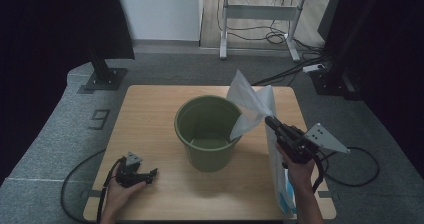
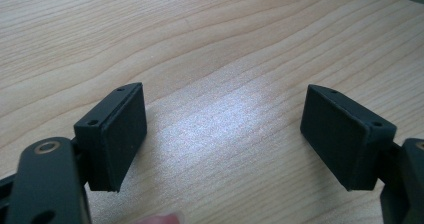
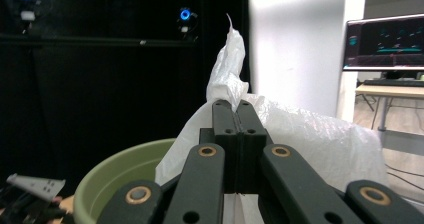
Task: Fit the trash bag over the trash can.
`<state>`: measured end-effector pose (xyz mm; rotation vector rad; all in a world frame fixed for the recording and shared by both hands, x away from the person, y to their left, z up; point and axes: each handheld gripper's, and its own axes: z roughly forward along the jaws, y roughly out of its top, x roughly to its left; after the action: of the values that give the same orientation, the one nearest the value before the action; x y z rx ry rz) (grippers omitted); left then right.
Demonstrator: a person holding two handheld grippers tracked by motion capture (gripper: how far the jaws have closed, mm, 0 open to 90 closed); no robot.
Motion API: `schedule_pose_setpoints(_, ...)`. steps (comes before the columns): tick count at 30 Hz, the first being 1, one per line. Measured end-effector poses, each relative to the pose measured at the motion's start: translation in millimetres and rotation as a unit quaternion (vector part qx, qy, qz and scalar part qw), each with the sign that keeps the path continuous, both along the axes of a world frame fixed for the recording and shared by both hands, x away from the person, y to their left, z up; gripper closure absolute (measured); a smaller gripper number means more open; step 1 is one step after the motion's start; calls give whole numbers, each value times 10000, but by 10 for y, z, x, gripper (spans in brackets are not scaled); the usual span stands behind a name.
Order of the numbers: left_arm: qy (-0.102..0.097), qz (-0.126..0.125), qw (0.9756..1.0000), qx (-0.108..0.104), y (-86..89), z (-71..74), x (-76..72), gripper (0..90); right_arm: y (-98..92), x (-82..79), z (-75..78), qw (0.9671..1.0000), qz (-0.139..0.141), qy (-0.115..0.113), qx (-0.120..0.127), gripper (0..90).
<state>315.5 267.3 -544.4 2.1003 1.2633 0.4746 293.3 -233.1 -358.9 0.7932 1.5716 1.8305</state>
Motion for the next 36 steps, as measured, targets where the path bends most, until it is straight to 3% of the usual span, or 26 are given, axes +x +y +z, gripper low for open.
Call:
schedule_pose_setpoints(7, -2, 0, 10000, -4, 0, 0, 0, 184, -27, 2, 96, 9999, -78, -76, 62, 887)
schedule_pose_setpoints(19, 2, 2, 10000, -41, 6, 0, 1, 184, 82, -51, 519, 9986, -100, -517, -41, 887)
schedule_pose_setpoints(25, 4, -1, 10000, -52, 10, 0, 2, 185, 141, -66, 654, 9980, -60, -622, -117, 887)
schedule_pose_setpoints(31, 2, 1, 10000, -49, 9, 0, 2, 185, 250, -37, 565, 9982, -44, -539, -276, 887)
schedule_pose_setpoints(32, 0, 3, 10000, -49, 9, 0, 1, 185, 337, -6, 468, 9980, -51, -443, -440, 887)
schedule_pose_setpoints(33, 1, 4, 10000, -49, 9, 0, 1, 185, 337, -6, 468, 9980, -51, -443, -440, 887)
schedule_pose_setpoints(35, 3, 4, 10000, -53, 10, 0, 1, 186, 517, 36, 250, 9961, 2, -267, -841, 887)
schedule_pose_setpoints(36, 3, 4, 10000, -53, 10, 0, 1, 186, 517, 36, 250, 9961, 2, -267, -841, 887)
